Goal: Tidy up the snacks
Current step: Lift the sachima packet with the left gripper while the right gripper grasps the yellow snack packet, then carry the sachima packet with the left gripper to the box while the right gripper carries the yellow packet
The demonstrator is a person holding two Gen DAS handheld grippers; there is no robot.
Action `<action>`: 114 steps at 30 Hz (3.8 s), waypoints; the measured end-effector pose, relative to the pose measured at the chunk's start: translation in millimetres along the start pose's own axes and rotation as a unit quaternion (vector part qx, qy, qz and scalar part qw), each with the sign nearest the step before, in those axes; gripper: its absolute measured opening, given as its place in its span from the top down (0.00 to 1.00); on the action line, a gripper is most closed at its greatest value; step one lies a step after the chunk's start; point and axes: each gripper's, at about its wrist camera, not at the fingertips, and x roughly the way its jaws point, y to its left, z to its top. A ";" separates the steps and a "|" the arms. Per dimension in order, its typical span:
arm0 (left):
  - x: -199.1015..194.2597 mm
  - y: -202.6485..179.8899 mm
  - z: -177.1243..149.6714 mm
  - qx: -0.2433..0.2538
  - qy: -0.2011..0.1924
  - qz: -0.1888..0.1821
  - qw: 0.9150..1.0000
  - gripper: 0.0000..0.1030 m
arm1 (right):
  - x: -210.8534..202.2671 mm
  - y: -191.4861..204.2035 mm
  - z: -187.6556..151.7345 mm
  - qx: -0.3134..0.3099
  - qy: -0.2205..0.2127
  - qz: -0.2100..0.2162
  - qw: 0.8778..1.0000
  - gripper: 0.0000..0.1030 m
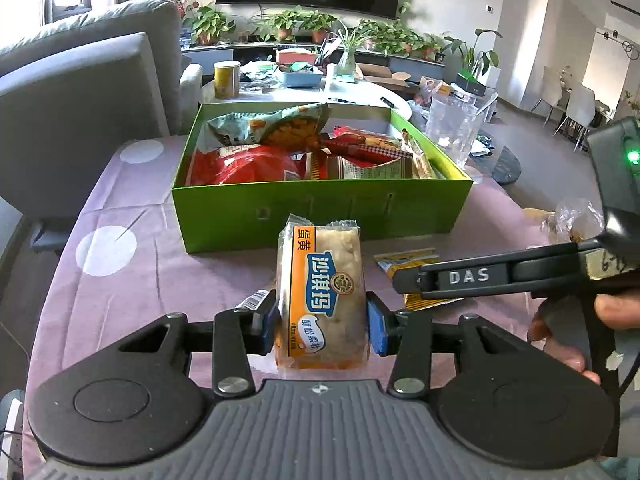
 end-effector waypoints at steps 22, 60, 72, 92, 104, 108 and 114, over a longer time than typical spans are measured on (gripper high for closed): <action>-2.1 4.4 -0.2 -0.005 -0.003 0.003 1.000 0.61 | -10.7 8.2 -0.8 -0.018 -0.026 -0.001 1.000 0.47; 17.0 -51.4 -27.4 0.105 0.063 -0.077 0.989 0.43 | 3.1 -4.2 -3.2 0.013 0.011 -0.007 1.000 0.24; 5.2 -22.4 -19.6 0.077 0.037 -0.044 0.995 0.61 | 2.3 -4.7 -3.6 0.008 0.009 -0.010 1.000 0.24; -17.0 5.5 -6.3 0.032 -0.003 -0.012 0.999 0.61 | -11.6 1.7 -5.5 -0.046 -0.050 -0.019 0.998 0.23; -22.1 3.0 17.3 0.034 -0.030 -0.012 0.999 0.61 | -40.5 17.3 10.7 -0.058 -0.094 0.030 0.993 0.23; -16.3 2.6 34.3 0.035 -0.040 -0.017 0.998 0.61 | -46.4 17.2 24.3 -0.059 -0.112 0.034 0.991 0.23; 4.4 4.0 64.1 0.029 -0.042 -0.024 0.998 0.61 | -50.9 12.9 44.9 -0.052 -0.135 0.031 0.989 0.23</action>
